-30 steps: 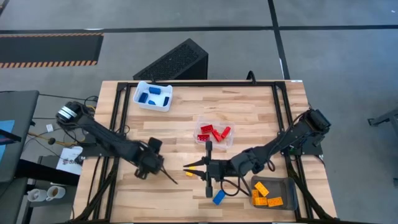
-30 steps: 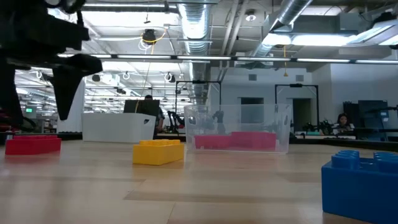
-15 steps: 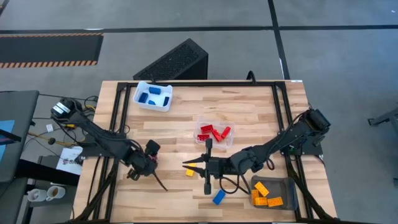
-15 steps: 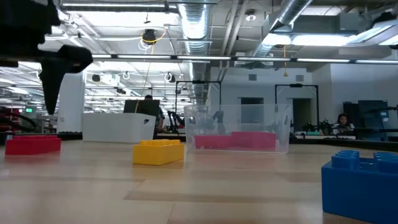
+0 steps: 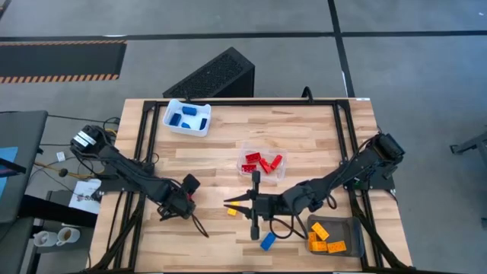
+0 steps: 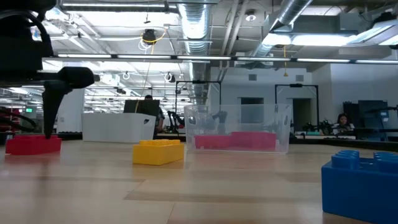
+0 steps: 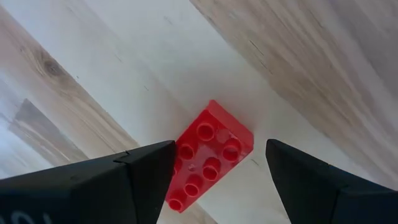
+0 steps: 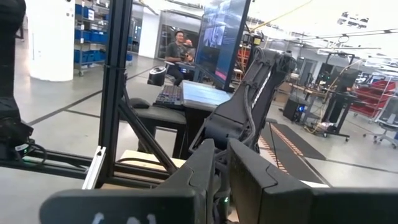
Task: Sort & place blocks by color
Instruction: Put the red game piece into the transparent bin
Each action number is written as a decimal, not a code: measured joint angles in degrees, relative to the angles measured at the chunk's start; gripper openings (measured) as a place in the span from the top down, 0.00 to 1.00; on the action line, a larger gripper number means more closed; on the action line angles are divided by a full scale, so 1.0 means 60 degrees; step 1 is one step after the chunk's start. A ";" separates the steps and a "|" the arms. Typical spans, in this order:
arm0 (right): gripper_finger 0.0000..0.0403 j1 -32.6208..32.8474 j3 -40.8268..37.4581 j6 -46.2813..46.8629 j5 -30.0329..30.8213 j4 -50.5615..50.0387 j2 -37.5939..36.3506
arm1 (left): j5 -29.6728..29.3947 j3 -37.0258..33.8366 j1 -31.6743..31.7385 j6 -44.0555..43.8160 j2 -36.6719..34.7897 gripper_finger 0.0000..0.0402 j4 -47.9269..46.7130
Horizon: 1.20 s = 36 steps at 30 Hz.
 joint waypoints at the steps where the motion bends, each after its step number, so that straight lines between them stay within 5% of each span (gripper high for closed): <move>1: 0.83 0.0000 0.0000 -0.0007 -0.0001 -0.0004 0.0000 | -0.0056 0.0000 0.0017 0.0095 0.0004 0.39 0.0009; 36: 0.83 -0.0029 0.0000 -0.0004 -0.0001 -0.0015 0.0000 | -0.0864 0.0058 0.0352 0.1837 0.0015 0.39 0.0086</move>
